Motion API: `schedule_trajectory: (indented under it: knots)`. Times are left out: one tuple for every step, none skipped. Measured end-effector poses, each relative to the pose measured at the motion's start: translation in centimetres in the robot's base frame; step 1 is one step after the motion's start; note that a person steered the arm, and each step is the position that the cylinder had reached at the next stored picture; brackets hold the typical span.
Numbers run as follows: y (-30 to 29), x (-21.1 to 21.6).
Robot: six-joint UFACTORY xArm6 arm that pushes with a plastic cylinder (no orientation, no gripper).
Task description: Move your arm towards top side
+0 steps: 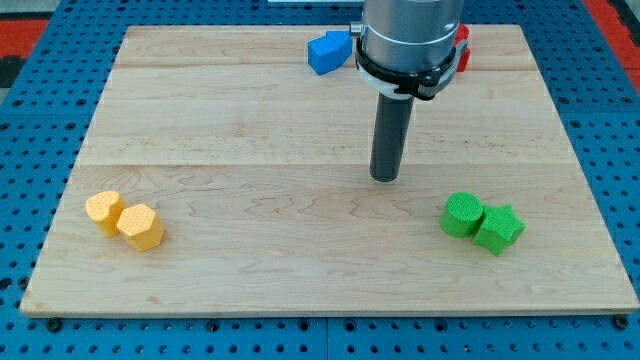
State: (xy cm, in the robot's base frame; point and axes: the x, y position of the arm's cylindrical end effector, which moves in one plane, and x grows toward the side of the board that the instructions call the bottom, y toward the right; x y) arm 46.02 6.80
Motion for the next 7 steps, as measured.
schedule_trajectory:
  knots:
    - [0.5, -0.2]
    - [0.5, -0.7]
    - [0.7, -1.4]
    - [0.7, -3.1]
    - [0.9, -4.4]
    - [1.1, -4.7]
    - [1.1, -6.0]
